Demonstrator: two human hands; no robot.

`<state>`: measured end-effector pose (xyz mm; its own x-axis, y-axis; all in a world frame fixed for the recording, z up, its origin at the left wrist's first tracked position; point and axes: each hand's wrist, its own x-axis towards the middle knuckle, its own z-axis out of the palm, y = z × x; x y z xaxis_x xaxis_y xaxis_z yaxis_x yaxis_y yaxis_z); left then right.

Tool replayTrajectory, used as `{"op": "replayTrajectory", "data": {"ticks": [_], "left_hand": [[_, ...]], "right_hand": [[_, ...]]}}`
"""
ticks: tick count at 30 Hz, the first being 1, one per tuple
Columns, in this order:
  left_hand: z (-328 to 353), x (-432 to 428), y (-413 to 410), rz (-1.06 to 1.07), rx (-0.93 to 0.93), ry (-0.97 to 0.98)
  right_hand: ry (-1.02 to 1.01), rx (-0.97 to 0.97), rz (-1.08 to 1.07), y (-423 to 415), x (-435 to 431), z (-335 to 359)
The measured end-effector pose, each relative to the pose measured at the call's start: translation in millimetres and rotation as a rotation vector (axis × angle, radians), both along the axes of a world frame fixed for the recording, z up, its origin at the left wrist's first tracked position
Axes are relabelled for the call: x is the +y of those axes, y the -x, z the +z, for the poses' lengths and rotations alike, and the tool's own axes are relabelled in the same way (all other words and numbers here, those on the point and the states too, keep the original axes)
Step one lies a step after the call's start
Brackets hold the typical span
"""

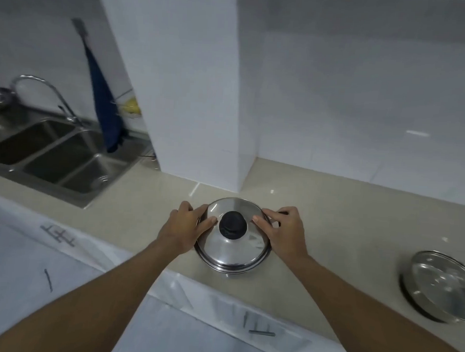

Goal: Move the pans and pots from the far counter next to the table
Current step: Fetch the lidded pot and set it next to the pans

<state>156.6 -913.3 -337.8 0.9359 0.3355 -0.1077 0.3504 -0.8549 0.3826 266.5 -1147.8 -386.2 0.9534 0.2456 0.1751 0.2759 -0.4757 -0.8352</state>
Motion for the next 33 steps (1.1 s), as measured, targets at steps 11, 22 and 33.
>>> {"op": "replayTrajectory", "data": {"ticks": [11, 22, 33], "left_hand": [[17.6, 155.9, 172.8, 0.254, -0.073, 0.022], [15.4, 303.8, 290.2, 0.517, -0.103, 0.015], [6.1, 478.1, 321.1, 0.806, -0.121, 0.001]], "right_hand": [[-0.002, 0.015, 0.274, 115.1, 189.6, 22.7], [-0.022, -0.023, 0.545, 184.2, 385.2, 32.8], [0.01, -0.026, 0.82, 181.9, 620.3, 32.7]]}}
